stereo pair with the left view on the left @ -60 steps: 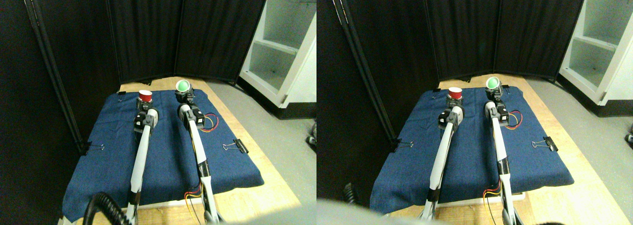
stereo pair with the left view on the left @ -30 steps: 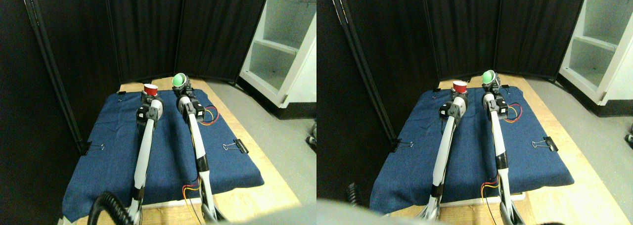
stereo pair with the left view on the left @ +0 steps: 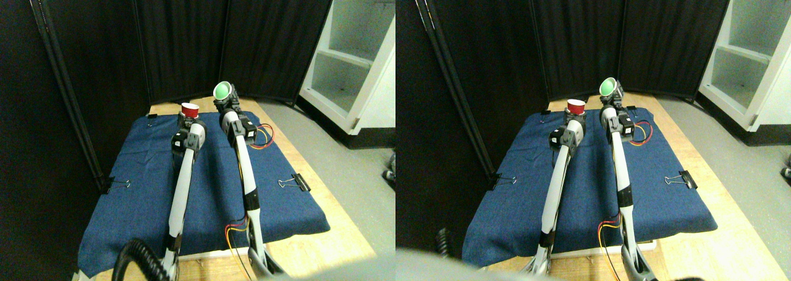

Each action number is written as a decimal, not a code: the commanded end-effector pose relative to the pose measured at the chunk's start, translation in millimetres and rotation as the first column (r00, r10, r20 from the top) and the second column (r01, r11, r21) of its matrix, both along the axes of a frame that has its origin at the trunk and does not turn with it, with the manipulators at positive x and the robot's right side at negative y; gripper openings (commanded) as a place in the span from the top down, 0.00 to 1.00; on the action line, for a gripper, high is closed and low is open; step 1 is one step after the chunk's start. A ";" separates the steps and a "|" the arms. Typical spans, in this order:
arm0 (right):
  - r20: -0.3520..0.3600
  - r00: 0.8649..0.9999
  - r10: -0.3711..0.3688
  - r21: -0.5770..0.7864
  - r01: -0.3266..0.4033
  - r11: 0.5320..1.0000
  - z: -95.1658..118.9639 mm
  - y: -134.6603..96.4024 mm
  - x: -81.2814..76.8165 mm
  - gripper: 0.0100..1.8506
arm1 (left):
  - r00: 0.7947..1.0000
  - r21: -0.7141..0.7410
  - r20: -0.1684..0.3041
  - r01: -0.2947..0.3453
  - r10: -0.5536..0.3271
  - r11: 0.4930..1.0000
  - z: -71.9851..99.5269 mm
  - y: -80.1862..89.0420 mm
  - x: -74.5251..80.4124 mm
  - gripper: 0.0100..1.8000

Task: Pour (bimanual)

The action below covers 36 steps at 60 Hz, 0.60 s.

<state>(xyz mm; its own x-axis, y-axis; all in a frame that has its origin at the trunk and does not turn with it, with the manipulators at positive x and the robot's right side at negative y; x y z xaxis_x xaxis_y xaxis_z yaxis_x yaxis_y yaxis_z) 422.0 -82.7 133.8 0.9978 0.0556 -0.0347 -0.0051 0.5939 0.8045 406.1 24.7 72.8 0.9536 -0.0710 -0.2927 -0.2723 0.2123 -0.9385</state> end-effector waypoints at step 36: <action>0.011 0.999 0.052 -0.074 -0.051 0.996 24.9 11.3 -4.0 0.83 | 1.000 -0.033 0.019 0.017 -0.016 0.999 -3.2 -13.5 0.9 0.82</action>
